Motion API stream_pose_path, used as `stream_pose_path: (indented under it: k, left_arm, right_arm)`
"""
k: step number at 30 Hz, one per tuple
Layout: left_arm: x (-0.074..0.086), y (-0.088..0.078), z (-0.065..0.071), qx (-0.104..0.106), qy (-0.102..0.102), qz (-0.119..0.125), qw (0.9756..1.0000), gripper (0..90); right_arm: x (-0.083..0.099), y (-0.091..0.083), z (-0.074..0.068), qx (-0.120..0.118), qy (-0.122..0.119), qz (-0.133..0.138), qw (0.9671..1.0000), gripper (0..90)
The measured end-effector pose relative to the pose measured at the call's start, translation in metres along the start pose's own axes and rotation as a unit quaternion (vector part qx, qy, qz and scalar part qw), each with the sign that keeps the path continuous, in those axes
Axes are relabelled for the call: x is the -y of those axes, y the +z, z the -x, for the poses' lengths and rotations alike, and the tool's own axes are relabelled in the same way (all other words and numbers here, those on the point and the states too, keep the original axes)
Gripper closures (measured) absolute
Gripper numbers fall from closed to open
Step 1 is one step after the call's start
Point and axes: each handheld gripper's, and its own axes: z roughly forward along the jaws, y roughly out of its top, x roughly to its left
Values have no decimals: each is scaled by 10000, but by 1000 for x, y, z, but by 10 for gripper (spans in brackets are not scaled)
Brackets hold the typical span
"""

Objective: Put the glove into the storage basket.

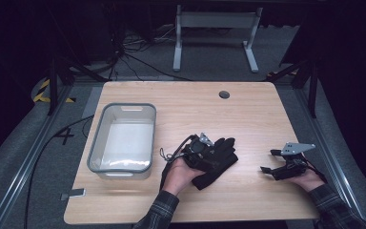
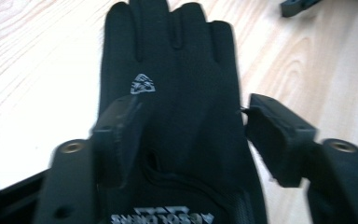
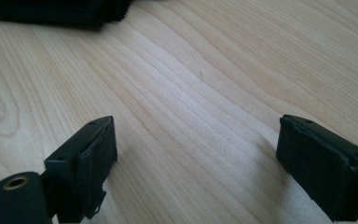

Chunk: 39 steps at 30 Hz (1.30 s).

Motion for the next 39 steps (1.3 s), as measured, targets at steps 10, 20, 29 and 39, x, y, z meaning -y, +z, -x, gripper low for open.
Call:
stream_pose_path:
  k: [10, 20, 29, 39]
  left_arm:
    - [-2, 20, -8, -247, -4, -161, 9996, 146]
    - [1, 36, 0, -515, 238, -460, 9973, 113]
    - [2, 37, 1, -454, 248, -519, 9973, 183]
    - [2, 34, 3, -41, 302, -539, 9981, 459]
  right_arm:
    - [0, 0, 0, -1, 0, 0, 10000, 127]
    - [0, 0, 0, 0, 0, 0, 10000, 127]
    - [0, 0, 0, 1, 0, 1, 10000, 127]
    - [0, 0, 0, 1, 0, 1, 10000, 127]
